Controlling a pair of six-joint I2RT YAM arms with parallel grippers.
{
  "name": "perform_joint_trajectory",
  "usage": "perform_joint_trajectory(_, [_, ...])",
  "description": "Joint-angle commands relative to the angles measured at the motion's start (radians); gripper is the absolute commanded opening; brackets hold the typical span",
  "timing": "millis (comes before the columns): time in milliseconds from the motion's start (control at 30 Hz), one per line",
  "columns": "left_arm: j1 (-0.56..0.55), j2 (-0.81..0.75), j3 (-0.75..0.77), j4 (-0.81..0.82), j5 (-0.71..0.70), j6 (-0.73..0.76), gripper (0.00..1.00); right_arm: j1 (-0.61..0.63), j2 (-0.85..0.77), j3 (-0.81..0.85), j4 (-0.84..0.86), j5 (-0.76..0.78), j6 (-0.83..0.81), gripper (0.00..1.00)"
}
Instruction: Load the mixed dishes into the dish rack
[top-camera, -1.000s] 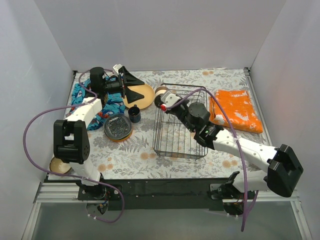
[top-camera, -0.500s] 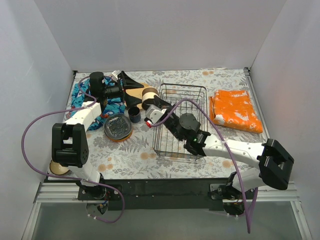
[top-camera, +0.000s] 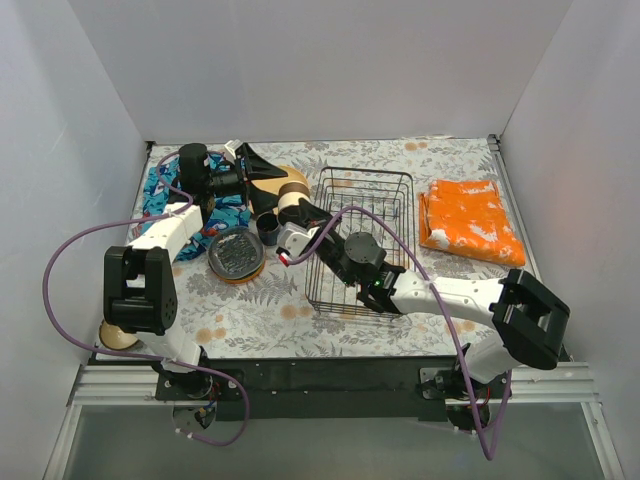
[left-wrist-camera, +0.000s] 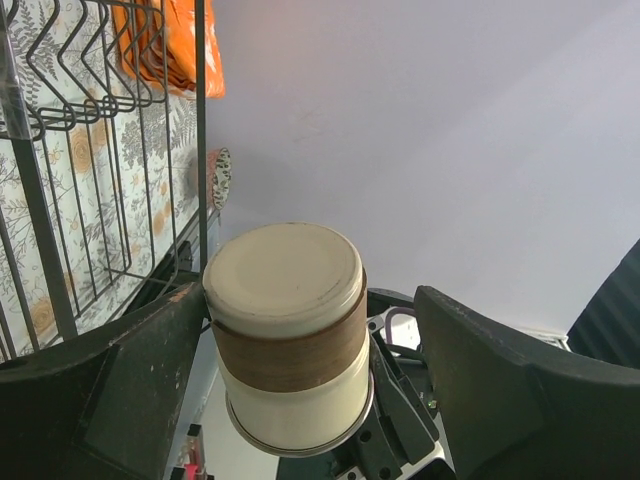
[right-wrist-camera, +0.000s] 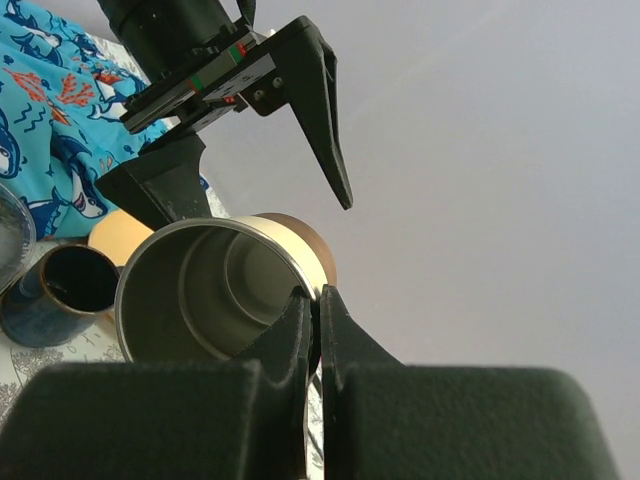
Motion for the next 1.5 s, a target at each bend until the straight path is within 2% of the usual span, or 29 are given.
perform_joint_trajectory(0, [-0.002,-0.065,0.014,-0.016,0.024,-0.200,0.85,0.003,0.008,0.035,0.114,-0.010,-0.033,0.01])
perform_joint_trajectory(300, [-0.004,-0.080,0.017,-0.055,0.027,-0.170,0.90,0.005,0.044,0.055,0.180,-0.033,-0.146,0.01])
perform_joint_trajectory(667, [-0.007,-0.079,0.039,-0.064,0.039,-0.142,0.85,0.003,0.104,0.095,0.174,-0.012,-0.160,0.01])
perform_joint_trajectory(767, [-0.007,-0.074,0.043,-0.070,0.038,-0.130,0.80,0.003,0.107,0.093,0.174,-0.016,-0.157,0.01])
perform_joint_trajectory(800, [-0.008,-0.073,0.050,-0.075,0.038,-0.122,0.73,0.001,0.107,0.095,0.171,-0.018,-0.157,0.01])
perform_joint_trajectory(933, [-0.013,-0.073,0.068,-0.116,0.015,-0.055,0.60,-0.005,0.109,0.101,0.144,-0.012,-0.148,0.01])
perform_joint_trajectory(1033, [-0.013,-0.074,0.077,-0.128,0.002,-0.007,0.59,-0.006,0.101,0.107,0.119,0.016,-0.140,0.16])
perform_joint_trajectory(1067, [-0.013,-0.076,0.083,-0.128,-0.001,0.043,0.59,-0.006,0.095,0.111,0.105,0.028,-0.131,0.29])
perform_joint_trajectory(1100, [-0.013,-0.074,0.088,-0.127,-0.004,0.071,0.59,-0.006,0.091,0.119,0.069,0.054,-0.128,0.35])
perform_joint_trajectory(1200, [-0.008,-0.047,0.123,-0.104,0.004,0.151,0.55,-0.009,0.058,0.128,-0.017,0.112,-0.123,0.48])
perform_joint_trajectory(1267, [-0.008,-0.019,0.166,-0.073,0.013,0.182,0.52,-0.038,-0.010,0.138,-0.205,0.094,-0.078,0.55])
perform_joint_trajectory(1367, [-0.005,0.048,0.236,-0.062,0.025,0.251,0.49,-0.097,-0.107,0.173,-0.527,-0.052,0.067,0.61])
perform_joint_trajectory(1433, [-0.007,0.082,0.255,-0.065,0.013,0.336,0.49,-0.147,-0.136,0.220,-0.673,-0.093,0.192,0.62])
perform_joint_trajectory(1467, [-0.005,0.093,0.261,-0.072,0.007,0.387,0.49,-0.170,-0.155,0.272,-0.817,-0.117,0.234,0.63])
